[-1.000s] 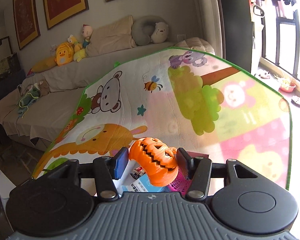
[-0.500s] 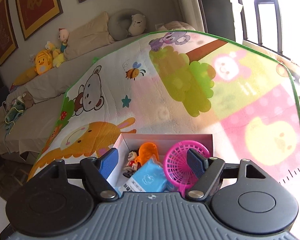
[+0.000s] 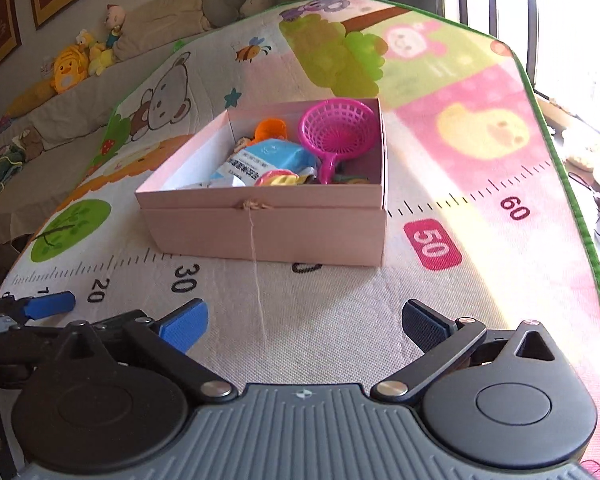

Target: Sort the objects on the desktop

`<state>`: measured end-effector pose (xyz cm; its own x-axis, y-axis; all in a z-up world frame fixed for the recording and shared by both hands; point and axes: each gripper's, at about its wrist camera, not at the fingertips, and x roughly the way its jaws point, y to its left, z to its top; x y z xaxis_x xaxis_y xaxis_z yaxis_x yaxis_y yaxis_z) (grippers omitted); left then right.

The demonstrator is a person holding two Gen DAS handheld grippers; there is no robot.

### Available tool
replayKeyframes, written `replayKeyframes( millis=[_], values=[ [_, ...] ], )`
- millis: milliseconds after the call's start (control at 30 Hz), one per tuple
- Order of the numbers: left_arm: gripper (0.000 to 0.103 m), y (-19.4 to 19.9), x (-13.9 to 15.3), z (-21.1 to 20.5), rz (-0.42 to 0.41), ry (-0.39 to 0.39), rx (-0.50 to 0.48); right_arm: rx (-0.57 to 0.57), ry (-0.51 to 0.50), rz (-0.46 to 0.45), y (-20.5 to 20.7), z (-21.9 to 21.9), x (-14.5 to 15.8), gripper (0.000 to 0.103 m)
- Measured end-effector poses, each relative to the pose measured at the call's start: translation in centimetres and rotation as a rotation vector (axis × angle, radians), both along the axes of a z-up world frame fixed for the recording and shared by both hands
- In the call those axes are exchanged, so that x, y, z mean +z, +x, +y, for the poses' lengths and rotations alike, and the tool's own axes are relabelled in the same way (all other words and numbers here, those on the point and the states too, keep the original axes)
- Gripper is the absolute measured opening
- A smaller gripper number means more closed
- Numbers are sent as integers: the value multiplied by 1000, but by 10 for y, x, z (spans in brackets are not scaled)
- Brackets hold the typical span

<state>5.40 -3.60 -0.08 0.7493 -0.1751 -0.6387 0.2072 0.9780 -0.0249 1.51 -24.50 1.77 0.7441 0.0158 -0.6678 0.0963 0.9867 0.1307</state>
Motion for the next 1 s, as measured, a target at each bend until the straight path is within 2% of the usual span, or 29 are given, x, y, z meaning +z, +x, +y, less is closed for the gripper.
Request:
replayKeyframes(
  millis=[67, 167, 267, 467, 1000],
  values=[
    [103, 2, -3, -8, -7, 49, 19, -9, -30, 23, 5, 1, -11, 103],
    [103, 8, -4, -12, -11, 54, 57, -56, -134, 29, 13, 4, -24, 103],
    [103, 11, -4, -9, -2, 29, 64, -68, -144, 19, 17, 2, -24, 103],
    [103, 11, -5, -10, -5, 31, 64, -78, -149, -25, 21, 4, -27, 103],
    [103, 10, -5, -9, -3, 27, 64, -78, -145, -26, 21, 4, -26, 103]
  ],
)
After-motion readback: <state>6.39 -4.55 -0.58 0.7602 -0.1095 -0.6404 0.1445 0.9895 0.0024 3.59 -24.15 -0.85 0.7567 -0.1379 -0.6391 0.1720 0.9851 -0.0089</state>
